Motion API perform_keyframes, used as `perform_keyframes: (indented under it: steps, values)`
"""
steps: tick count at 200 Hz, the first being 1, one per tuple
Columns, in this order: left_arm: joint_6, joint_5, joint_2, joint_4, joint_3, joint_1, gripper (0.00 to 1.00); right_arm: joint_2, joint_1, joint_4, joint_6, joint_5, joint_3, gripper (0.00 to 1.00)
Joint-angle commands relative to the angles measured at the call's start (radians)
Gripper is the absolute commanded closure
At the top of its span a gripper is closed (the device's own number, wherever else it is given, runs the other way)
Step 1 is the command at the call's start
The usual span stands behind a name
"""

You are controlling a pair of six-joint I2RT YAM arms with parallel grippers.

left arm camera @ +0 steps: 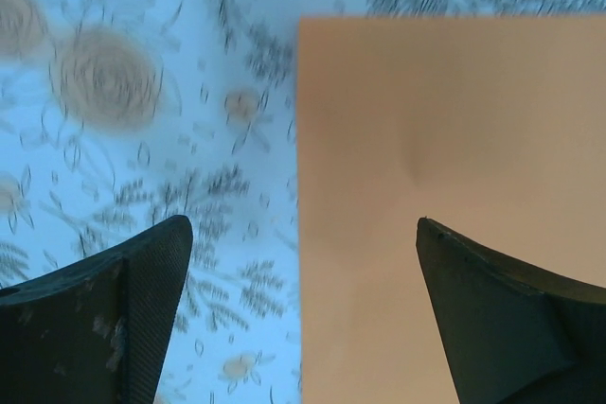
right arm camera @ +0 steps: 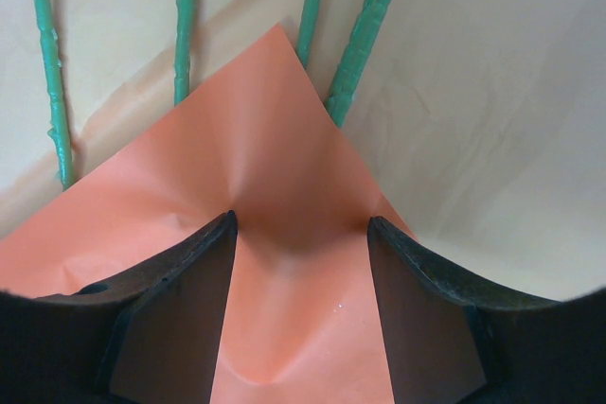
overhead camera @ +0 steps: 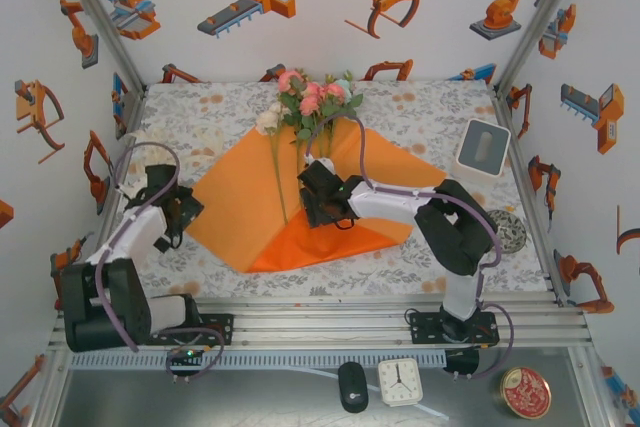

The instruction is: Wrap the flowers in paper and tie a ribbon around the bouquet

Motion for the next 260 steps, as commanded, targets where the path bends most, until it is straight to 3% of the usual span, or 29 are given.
perform_keyframes:
  steps: [1, 39, 98, 113, 142, 177, 226, 260]
  values:
    - [0.151, 0.033, 0.101, 0.074, 0.109, 0.027, 0.06, -0.017, -0.004, 0.009, 0.029, -0.025, -0.038, 0.47]
    - [0.195, 0.153, 0.272, -0.032, 0.218, 0.047, 0.07, -0.039, -0.004, 0.009, 0.026, -0.024, -0.059, 0.47]
    - [0.202, 0.170, 0.337, -0.080, 0.265, 0.054, 0.03, -0.071, -0.010, 0.012, 0.027, -0.018, -0.084, 0.47]
    - [0.213, 0.204, 0.345, -0.074, 0.270, 0.052, 0.09, -0.073, -0.010, 0.015, 0.027, -0.015, -0.089, 0.47]
    - [0.148, 0.320, 0.279, 0.014, 0.193, 0.034, 0.26, -0.068, -0.012, 0.013, 0.029, -0.017, -0.087, 0.47]
    - [0.105, 0.311, 0.197, -0.004, 0.152, -0.009, 0.39, -0.059, -0.015, 0.005, 0.024, -0.017, -0.071, 0.47]
    - [0.010, 0.277, 0.061, -0.083, 0.105, -0.049, 0.41, -0.058, -0.019, 0.001, 0.025, -0.009, -0.064, 0.47]
    - [-0.065, 0.325, -0.014, -0.089, 0.065, -0.168, 0.47, -0.054, -0.019, -0.006, 0.025, -0.013, -0.054, 0.47]
